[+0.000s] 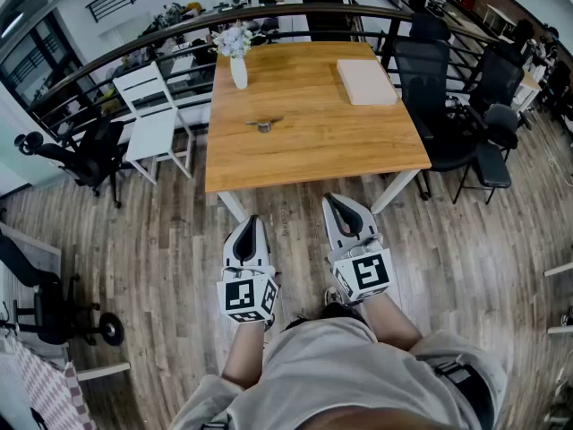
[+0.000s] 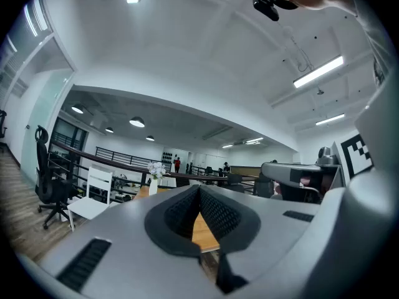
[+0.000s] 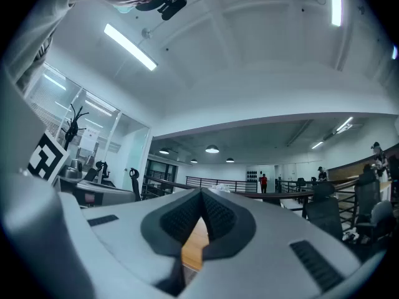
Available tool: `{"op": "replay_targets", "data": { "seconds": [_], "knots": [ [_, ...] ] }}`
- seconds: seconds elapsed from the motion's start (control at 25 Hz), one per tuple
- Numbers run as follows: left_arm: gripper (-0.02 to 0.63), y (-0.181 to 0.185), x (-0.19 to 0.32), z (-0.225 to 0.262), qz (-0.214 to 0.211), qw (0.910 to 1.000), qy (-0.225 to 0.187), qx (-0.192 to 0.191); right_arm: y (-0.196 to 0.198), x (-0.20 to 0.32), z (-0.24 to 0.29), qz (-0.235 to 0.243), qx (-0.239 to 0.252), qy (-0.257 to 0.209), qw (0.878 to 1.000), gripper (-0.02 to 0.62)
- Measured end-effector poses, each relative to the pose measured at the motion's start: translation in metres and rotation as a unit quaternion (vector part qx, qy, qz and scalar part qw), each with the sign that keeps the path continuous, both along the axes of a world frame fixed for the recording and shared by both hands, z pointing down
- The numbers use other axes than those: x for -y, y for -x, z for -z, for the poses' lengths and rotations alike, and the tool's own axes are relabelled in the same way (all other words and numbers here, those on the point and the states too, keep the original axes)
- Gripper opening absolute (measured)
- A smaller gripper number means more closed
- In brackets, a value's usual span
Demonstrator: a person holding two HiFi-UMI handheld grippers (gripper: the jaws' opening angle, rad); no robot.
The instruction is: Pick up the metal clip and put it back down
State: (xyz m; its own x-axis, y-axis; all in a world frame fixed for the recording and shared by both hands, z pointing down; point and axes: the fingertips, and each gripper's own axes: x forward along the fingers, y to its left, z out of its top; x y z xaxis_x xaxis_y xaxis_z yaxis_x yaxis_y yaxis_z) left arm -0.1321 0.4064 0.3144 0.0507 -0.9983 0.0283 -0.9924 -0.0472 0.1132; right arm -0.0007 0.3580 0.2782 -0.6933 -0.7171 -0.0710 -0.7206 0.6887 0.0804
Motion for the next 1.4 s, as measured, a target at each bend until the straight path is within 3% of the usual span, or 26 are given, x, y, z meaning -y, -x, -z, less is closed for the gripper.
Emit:
{"op": "replay_targets", "data": {
  "seconds": [0.56, 0.88, 1.12, 1.4],
  "knots": [
    [0.023, 0.019, -0.011, -0.007, -0.009, 0.9999, -0.006, -0.013, 0.027, -0.012, -0.002, 0.007, -0.003, -0.011, 1.0, 0.026],
    [0.023, 0.011, -0.002, -0.022, -0.04, 0.9989, 0.022, -0.011, 0.031, 0.005, -0.023, -0.011, -0.009, 0.016, 1.0, 0.026],
    [0.023, 0.013, 0.033, -0.037, -0.04, 0.9982, 0.043, -0.009, 0.049, 0.039, -0.043, 0.009, -0.009, 0.036, 0.999, 0.026],
    [0.023, 0.026, 0.108, -0.054, -0.036, 0.9967, 0.073, 0.0, 0.057, 0.114, -0.05, 0.032, -0.019, 0.043, 0.998, 0.026]
  ]
}}
